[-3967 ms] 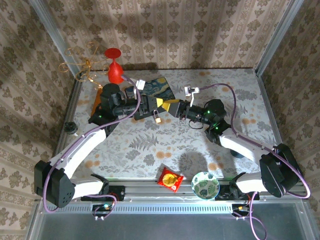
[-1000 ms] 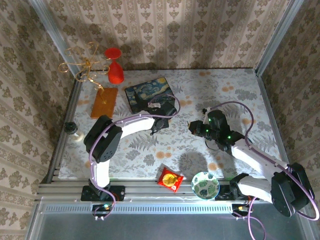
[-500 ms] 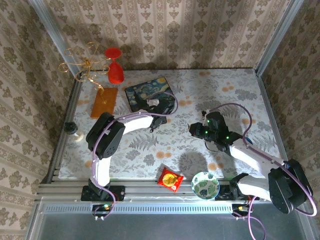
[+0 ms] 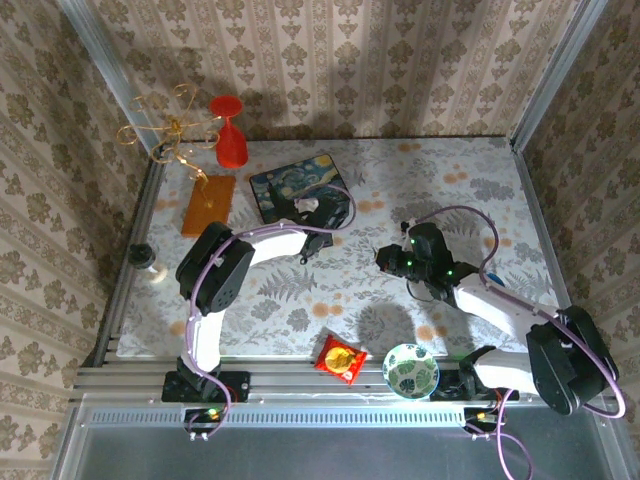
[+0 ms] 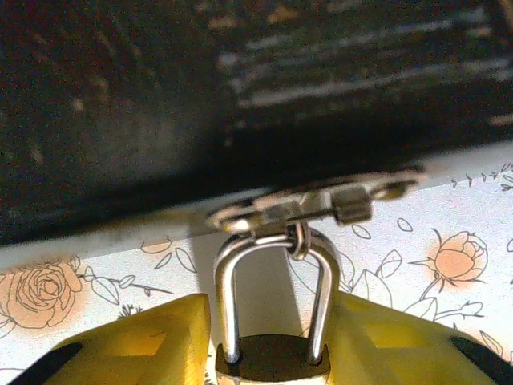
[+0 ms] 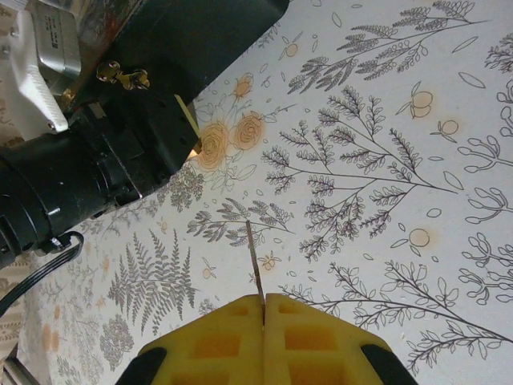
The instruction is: Unlock the padlock with the key
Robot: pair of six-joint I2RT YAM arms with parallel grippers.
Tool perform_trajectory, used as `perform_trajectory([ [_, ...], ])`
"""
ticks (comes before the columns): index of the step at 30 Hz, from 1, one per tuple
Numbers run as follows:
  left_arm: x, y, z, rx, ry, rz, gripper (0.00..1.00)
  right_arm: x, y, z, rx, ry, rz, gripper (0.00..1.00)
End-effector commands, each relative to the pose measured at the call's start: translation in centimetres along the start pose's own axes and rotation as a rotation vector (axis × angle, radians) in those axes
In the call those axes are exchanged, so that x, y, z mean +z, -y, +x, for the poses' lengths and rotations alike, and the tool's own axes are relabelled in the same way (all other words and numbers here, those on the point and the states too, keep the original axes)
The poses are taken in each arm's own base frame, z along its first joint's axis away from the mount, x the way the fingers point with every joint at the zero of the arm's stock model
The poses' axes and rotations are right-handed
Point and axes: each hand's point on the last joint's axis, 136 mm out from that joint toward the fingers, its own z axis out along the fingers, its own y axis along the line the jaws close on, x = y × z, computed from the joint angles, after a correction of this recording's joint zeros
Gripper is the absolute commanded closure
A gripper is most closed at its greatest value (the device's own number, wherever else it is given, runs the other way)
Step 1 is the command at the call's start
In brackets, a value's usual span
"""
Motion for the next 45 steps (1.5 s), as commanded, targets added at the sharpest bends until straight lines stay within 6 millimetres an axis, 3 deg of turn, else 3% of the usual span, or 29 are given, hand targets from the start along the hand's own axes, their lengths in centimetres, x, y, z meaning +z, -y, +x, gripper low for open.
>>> perform_trajectory([
  [1, 0.4, 0.0, -0.2, -0.009, -0.002, -0.006, 0.59, 0.7, -0.7, 0.0, 0.017, -0.003, -0.046, 1.0],
  [6, 0.6, 0.0, 0.1, -0.013, -0.01, -0.008, 0.52, 1.9, -0.8, 0.8, 0.026, -0.028, -0.054, 1.0],
  [10, 0.7, -0.1, 0.2, -0.01, -0.015, -0.01, 0.53, 2.3, -1.1, 0.9, 0.024, -0.033, -0.063, 1.0],
  [15, 0.7, 0.0, 0.2, -0.006, -0.013, -0.012, 0.61, 2.6, -1.0, 1.0, 0.02, -0.039, -0.058, 1.0],
  [19, 0.7, 0.2, 0.0, -0.004, -0.016, -0.008, 0.73, 2.9, -0.9, 1.3, 0.026, -0.05, -0.059, 1.0],
  [21, 0.3, 0.5, 0.0, -0.009, -0.028, 0.003, 0.81, 2.9, -1.0, 1.3, 0.031, -0.049, -0.07, 1.0],
  [24, -0.6, 0.6, -0.2, -0.045, -0.05, 0.003, 0.85, 3.7, -0.4, 2.2, 0.044, -0.076, -0.063, 1.0],
  [27, -1.8, 0.1, 0.2, -0.114, -0.112, -0.028, 0.94, 4.2, -0.6, 2.6, 0.045, -0.09, -0.091, 1.0],
  [30, -3.0, 0.8, 0.8, -0.176, -0.176, 0.011, 0.98, 4.8, -1.1, 3.0, 0.03, -0.106, -0.144, 1.0],
  [45, -6.3, 4.7, 0.4, -0.358, -0.265, 0.207, 0.99, 6.6, -2.3, 4.3, 0.0, -0.146, -0.291, 1.0],
])
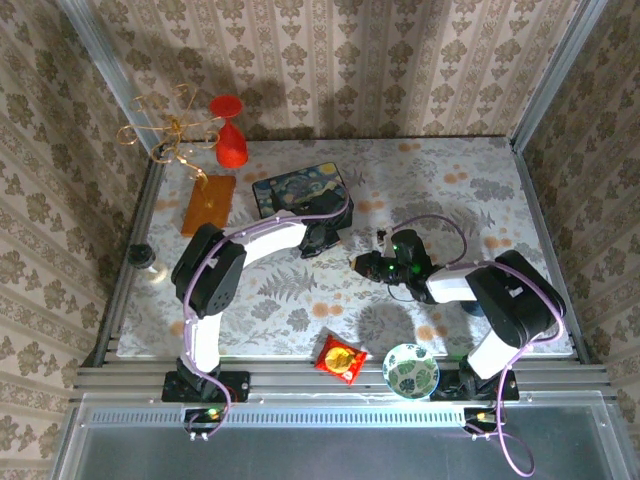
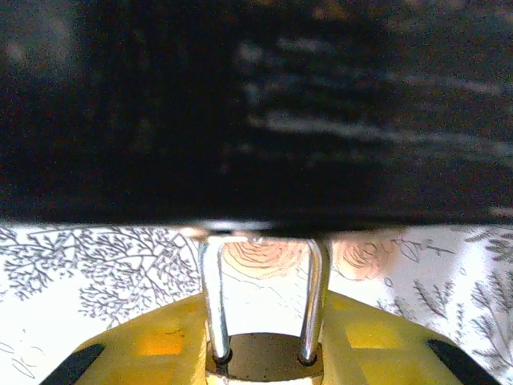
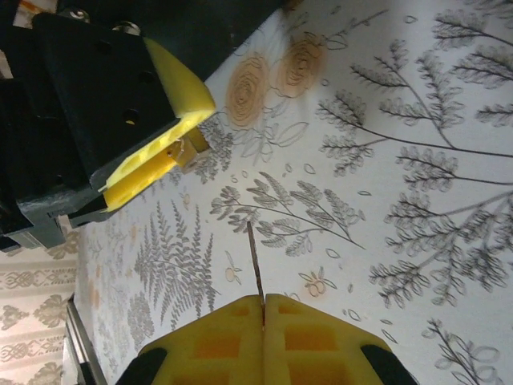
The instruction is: Unlock the padlock with the key
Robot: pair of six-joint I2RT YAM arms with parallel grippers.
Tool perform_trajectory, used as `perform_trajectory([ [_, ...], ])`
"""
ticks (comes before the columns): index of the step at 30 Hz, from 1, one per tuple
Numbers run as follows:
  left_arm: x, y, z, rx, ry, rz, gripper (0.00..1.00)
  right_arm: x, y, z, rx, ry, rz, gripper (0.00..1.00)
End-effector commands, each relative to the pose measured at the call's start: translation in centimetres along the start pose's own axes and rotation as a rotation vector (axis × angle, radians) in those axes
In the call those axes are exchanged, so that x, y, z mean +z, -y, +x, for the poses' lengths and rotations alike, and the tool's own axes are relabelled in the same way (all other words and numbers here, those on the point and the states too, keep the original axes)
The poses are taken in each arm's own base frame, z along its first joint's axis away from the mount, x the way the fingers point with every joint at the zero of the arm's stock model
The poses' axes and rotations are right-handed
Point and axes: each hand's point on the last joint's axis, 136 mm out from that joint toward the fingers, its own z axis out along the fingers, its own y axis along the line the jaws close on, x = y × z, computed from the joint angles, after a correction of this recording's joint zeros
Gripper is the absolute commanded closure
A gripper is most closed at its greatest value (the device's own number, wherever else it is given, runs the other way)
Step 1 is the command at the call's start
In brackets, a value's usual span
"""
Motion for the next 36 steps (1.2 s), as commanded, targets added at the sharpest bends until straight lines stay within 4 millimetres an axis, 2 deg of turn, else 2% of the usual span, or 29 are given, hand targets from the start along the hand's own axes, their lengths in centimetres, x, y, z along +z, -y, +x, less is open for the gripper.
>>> perform_trajectory([
  [1, -2.9, 3.1, -0.6, -0.048, -0.007, 0.13, 1.0, 0.2, -1.2, 0.3, -0.04, -0.011, -0.072, 1.0],
  [12, -2.7, 4.3, -0.3, -0.061, -0.038, 0.189, 1.0, 1.7, -1.7, -0.3, -0.086, 0.007, -0.097, 1.0],
  [21, -2.4, 4.3, -0.2, -0.07, -0.044, 0.201, 1.0, 2.9, -2.4, -0.6, -0.105, 0.028, -0.155, 1.0],
  [36, -2.5, 4.2, -0.1, -0.069, -0.054, 0.213, 1.0, 3.8, -1.7, -1.4, -0.096, 0.065, -0.139, 1.0],
])
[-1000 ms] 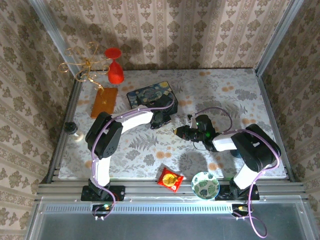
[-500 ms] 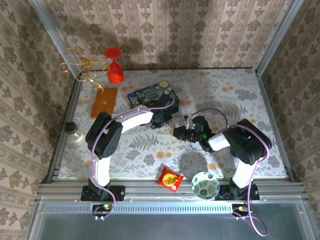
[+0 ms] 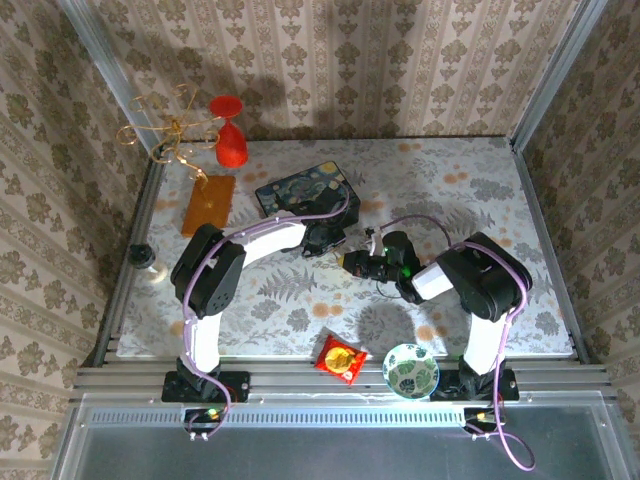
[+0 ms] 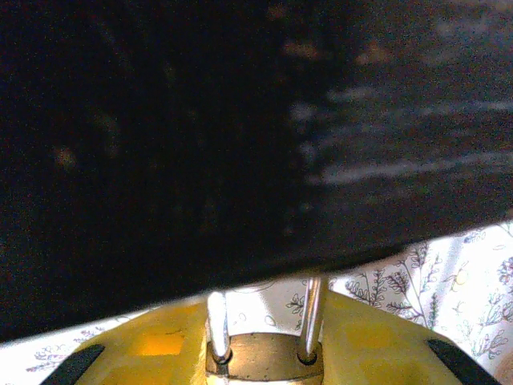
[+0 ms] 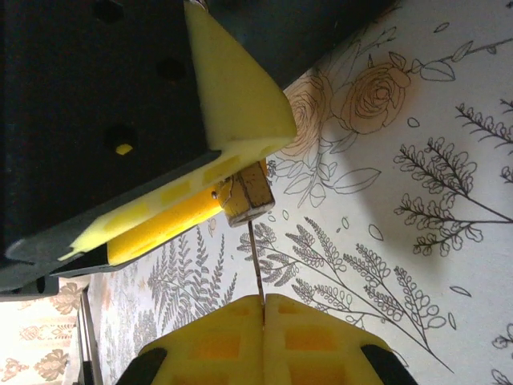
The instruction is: Unlock the padlock with the key
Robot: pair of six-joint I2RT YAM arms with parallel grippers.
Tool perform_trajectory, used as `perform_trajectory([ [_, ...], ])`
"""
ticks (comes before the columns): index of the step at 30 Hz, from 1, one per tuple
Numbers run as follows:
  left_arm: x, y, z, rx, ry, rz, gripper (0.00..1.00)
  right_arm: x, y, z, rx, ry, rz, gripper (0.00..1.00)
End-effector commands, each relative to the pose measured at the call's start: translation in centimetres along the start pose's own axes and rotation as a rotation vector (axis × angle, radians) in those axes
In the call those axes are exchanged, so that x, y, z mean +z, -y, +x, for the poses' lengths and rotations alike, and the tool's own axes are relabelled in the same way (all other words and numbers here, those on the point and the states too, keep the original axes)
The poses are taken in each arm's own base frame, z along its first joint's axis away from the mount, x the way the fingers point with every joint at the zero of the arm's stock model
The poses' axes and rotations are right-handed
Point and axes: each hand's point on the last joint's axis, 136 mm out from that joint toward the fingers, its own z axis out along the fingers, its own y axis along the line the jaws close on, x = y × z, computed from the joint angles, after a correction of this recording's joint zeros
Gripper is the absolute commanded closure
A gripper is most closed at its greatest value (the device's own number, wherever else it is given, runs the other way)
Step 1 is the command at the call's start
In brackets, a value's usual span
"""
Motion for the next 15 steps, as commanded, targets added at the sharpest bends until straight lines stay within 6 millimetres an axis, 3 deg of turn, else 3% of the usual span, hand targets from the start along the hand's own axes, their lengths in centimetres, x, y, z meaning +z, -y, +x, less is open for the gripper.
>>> perform_trajectory([
  [1, -2.16, 1.97, -0.95, -0.015, 0.029, 0.089, 1.0, 0.44, -0.58, -1.12, -0.021, 0.041, -0.014, 1.0],
  [15, -2.21, 1.95, -1.17, -0.015, 0.032, 0.093, 1.0, -0.15, -0.28, -1.33, -0.019, 0.086, -0.013, 1.0],
])
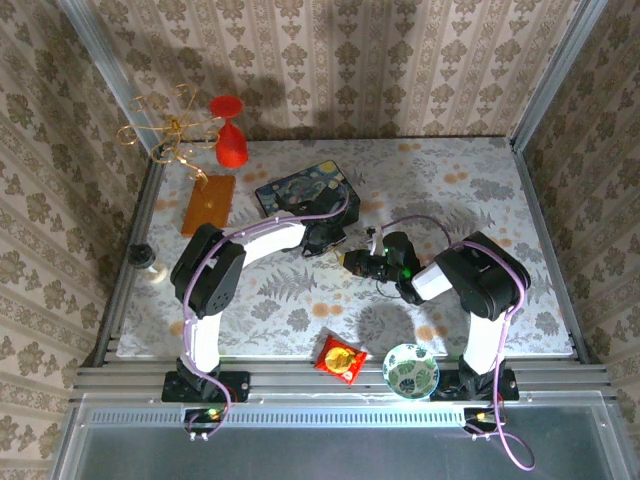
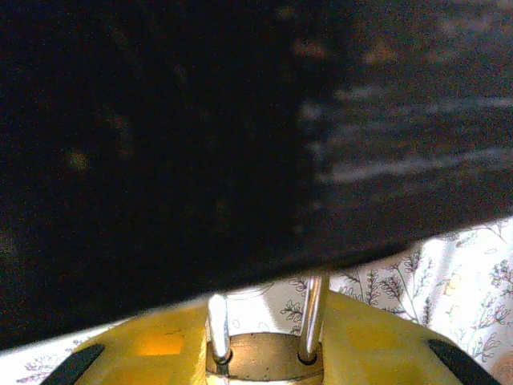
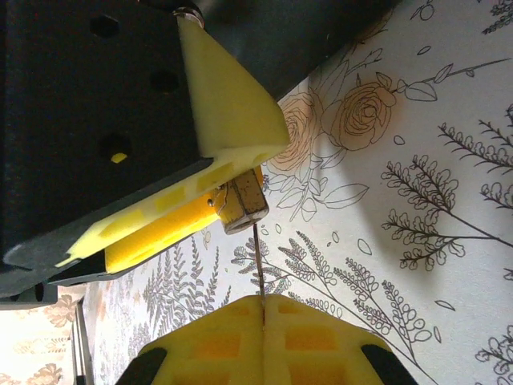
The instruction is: Unlock the padlock with the key
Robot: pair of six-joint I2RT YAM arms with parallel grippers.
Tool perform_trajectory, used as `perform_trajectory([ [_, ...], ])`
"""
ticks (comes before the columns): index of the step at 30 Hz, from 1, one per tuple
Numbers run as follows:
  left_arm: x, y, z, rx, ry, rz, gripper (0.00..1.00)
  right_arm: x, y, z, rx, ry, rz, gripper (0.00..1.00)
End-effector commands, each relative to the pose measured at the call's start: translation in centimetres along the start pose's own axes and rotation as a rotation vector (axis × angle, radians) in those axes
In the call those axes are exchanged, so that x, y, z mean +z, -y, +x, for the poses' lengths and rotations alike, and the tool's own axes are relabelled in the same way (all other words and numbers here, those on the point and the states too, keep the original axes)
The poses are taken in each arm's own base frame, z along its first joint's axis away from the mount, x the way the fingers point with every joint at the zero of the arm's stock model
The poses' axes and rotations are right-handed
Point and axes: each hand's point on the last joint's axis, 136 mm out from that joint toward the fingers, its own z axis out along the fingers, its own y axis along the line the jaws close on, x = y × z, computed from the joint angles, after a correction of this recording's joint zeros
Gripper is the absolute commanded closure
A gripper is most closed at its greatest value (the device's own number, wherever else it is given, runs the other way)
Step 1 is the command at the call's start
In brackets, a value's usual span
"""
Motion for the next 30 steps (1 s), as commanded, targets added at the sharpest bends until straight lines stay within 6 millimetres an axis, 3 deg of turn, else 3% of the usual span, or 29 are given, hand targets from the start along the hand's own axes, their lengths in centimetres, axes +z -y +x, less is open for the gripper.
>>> perform_trajectory([
  [1, -2.3, 1.8, -1.0, -0.013, 0.027, 0.079, 1.0, -0.2, -0.5, -0.8, -0.015, 0.054, -0.019, 1.0],
  [14, -2.5, 1.7, -1.1, -0.013, 0.031, 0.085, 1.0, -0.7, 0.1, -1.4, -0.006, 0.095, 0.001, 1.0],
  [30, -2.9, 2.2, -2.0, -0.064, 0.047, 0.112, 1.0, -1.5, 0.7, -0.5, -0.002, 0.1, 0.001, 1.0],
])
